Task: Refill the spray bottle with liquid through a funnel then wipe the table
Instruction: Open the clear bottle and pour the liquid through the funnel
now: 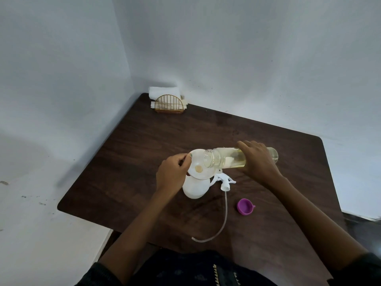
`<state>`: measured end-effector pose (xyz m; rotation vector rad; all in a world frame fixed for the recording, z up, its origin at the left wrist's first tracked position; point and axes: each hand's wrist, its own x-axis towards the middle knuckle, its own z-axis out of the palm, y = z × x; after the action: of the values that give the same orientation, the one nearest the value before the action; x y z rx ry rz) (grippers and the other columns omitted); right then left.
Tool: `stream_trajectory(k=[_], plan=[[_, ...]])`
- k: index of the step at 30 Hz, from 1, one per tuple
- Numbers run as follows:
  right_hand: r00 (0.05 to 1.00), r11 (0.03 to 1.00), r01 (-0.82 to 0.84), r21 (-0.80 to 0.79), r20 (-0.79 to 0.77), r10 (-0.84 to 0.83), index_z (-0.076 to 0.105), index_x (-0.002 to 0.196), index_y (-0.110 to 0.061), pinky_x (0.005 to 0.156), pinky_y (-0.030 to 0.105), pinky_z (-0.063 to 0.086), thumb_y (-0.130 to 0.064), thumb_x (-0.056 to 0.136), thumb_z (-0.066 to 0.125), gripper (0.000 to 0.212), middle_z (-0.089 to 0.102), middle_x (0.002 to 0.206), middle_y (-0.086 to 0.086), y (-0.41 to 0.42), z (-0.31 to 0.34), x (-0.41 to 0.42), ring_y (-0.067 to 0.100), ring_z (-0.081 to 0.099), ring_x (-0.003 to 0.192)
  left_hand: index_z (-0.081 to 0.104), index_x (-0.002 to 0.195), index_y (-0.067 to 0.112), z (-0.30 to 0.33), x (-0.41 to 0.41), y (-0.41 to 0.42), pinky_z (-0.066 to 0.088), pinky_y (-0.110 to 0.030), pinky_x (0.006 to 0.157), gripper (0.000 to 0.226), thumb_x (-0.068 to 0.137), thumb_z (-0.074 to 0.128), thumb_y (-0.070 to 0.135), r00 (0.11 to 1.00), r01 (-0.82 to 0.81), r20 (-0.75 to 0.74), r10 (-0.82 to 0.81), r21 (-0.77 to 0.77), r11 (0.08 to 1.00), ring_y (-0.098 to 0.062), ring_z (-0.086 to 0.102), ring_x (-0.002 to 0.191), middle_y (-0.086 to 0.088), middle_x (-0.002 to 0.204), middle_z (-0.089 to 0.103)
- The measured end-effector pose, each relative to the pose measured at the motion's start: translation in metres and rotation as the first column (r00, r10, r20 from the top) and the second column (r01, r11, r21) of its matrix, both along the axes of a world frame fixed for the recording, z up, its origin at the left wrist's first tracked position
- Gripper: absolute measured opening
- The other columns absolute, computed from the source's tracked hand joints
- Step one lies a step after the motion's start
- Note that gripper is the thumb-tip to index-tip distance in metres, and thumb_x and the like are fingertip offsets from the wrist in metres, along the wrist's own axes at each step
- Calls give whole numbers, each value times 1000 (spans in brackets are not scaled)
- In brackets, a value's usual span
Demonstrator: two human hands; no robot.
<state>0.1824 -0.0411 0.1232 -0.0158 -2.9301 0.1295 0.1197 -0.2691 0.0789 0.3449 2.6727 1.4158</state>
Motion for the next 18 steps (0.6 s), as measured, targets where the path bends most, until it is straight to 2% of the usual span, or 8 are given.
stream_trajectory(k=[2, 7, 12, 18], plan=[[1000, 1000, -2, -3, 4, 2, 60, 95, -7, 70, 38, 41, -18, 59, 82, 43, 65, 84, 10, 0, 0, 0, 32, 57, 74, 62, 68, 18, 0, 0, 0, 36, -29, 51, 34, 92, 48, 37, 1000, 5, -2, -5, 4, 1000, -17, 61, 58, 4, 53, 56], [1000, 1000, -5, -1, 16, 5, 60, 99, -8, 72, 40, 42, -20, 60, 82, 46, 65, 88, 10, 1, -1, 0, 31, 58, 78, 51, 56, 25, 2, 1, -1, 32, -26, 51, 38, 93, 49, 35, 1000, 2, 0, -2, -7, 1000, -18, 61, 57, 6, 48, 50], [1000, 1000, -6, 5, 12, 6, 60, 98, -8, 71, 39, 42, -20, 60, 82, 45, 65, 87, 9, 1, -1, 0, 31, 57, 77, 57, 62, 20, 2, 1, -1, 33, -27, 51, 35, 93, 49, 36, 1000, 0, -2, 0, -12, 1000, -17, 60, 58, 6, 50, 52], [1000, 1000, -7, 3, 12, 7, 61, 99, -7, 73, 39, 42, -19, 61, 82, 45, 66, 88, 11, 0, 0, 1, 31, 57, 78, 51, 55, 26, 3, 2, 0, 31, -25, 51, 39, 94, 49, 34, 1000, 7, -10, -7, -8, 1000, -17, 60, 57, 7, 49, 49]])
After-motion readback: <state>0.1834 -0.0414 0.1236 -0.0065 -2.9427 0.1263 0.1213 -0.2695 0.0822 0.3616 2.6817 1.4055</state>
